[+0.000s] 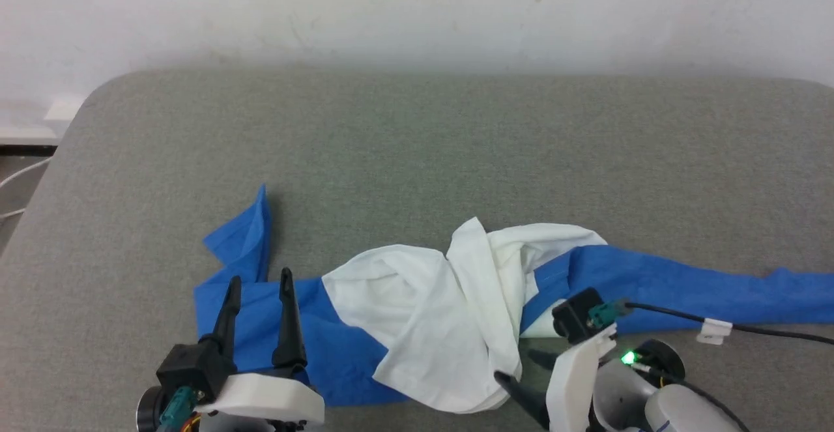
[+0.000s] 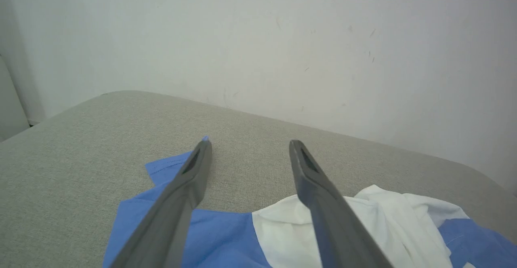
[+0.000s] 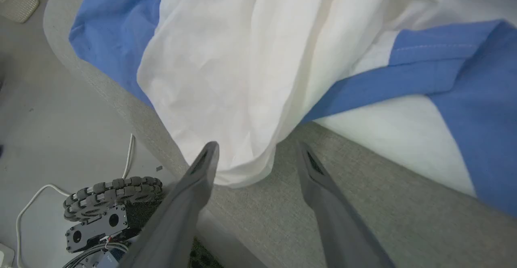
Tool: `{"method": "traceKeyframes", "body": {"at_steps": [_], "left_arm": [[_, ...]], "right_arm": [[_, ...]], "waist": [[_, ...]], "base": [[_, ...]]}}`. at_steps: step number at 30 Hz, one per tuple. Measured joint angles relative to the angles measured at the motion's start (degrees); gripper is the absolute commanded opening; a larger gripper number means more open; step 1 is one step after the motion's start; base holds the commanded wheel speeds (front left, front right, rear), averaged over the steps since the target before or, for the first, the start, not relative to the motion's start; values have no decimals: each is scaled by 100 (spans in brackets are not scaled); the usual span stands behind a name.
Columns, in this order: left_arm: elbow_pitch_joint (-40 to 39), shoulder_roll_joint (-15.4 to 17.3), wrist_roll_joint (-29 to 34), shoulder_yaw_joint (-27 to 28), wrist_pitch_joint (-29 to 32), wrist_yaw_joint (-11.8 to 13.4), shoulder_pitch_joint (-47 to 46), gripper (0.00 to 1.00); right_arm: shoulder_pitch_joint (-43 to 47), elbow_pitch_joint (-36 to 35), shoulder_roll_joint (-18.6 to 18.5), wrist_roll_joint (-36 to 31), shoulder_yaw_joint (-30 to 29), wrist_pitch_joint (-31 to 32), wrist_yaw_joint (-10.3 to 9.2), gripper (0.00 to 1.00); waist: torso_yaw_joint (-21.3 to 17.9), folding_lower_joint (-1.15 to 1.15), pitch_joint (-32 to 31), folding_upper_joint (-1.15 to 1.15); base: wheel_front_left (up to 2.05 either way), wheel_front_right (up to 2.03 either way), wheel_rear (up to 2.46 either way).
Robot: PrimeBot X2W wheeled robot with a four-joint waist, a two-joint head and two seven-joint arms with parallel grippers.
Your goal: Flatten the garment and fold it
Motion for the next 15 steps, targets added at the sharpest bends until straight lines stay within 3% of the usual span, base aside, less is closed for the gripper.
{"method": "traceKeyframes", "body": {"at_steps": [2, 3, 4, 5, 10, 15], "left_arm": [[12, 0, -8, -18, 0, 0, -2, 100], [15, 0, -9, -25, 0, 0, -3, 100], [22, 0, -14, -37, 0, 0, -7, 100], [27, 0, -18, -48, 0, 0, -12, 100], [45, 0, -52, -85, 0, 3, -20, 100], [48, 0, -59, -112, 0, 30, -43, 100]], "right_arm": [[-1, 137, -7, 79, 77, 160, 0, 100], [-9, 201, -1, 142, 113, 234, 0, 76], [-24, 261, -3, 162, 154, 290, 0, 26], [-30, 303, 3, 221, 171, 300, 0, 0], [-287, 264, 23, 347, 169, 102, 0, 0], [-766, -1, 60, 304, -87, -569, 0, 0]], "waist": [[47, 0, 36, 0], [65, 0, 58, 0], [84, 0, 77, 0], [102, 1, 96, 0], [143, 1, 168, 0], [127, 0, 215, 0]], "base": [[0, 0, 0], [0, 0, 0], [0, 0, 0], [0, 0, 0], [0, 0, 0], [0, 0, 0]]}}
